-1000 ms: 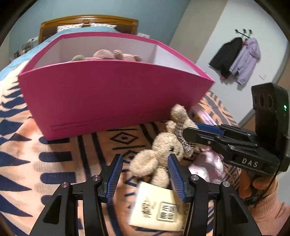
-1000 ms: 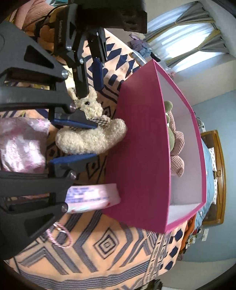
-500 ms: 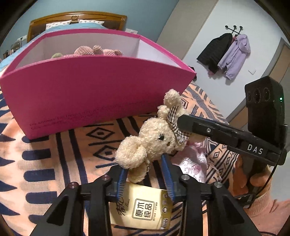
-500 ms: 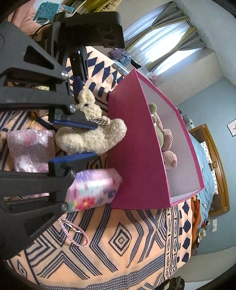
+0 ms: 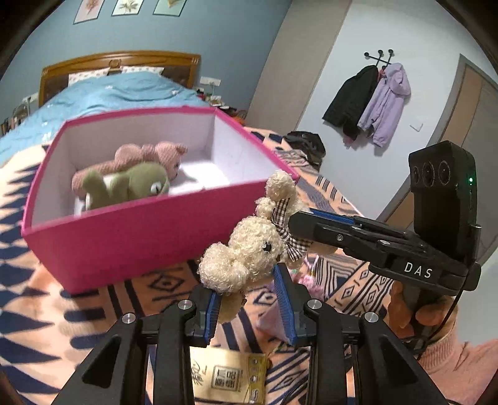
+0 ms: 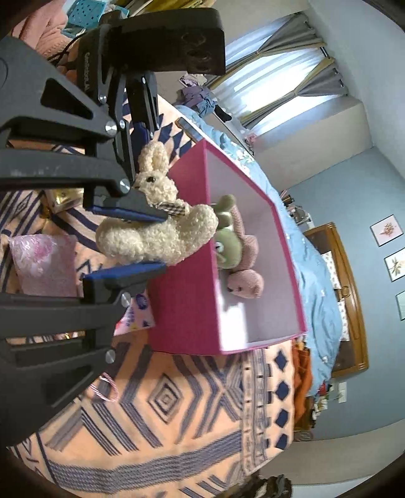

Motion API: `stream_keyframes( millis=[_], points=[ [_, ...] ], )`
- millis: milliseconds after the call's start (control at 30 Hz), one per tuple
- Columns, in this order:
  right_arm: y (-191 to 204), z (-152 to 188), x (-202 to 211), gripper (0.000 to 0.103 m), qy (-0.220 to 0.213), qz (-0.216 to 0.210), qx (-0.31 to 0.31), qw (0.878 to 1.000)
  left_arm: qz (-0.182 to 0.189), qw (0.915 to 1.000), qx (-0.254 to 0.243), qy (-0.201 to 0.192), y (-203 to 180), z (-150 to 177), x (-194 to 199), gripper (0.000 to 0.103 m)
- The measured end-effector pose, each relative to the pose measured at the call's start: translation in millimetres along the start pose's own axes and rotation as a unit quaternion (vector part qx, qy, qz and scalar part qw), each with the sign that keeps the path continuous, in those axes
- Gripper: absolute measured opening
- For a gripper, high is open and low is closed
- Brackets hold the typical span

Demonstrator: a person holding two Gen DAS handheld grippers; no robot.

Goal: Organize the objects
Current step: 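Lift the cream teddy bear and carry it over the pink box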

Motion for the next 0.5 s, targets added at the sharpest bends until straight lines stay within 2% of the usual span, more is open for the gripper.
stream_keyframes(
  millis=[500],
  points=[
    [5, -54, 1, 0.029, -0.039, -0.002, 0.011, 0.999, -0.033, 0.9988, -0.029, -0.021, 13, -54, 4, 0.033]
  ],
)
Point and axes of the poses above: each gripper's, at about its wrist camera, not at the fingertips, and x roughly against the way its jaws point, y to its left, z to its underside, the point moved 4 cm from there along -x, roughly the way its jaws point, and after that the axes turned 11 degrees about -x, right-handed, at the moved point
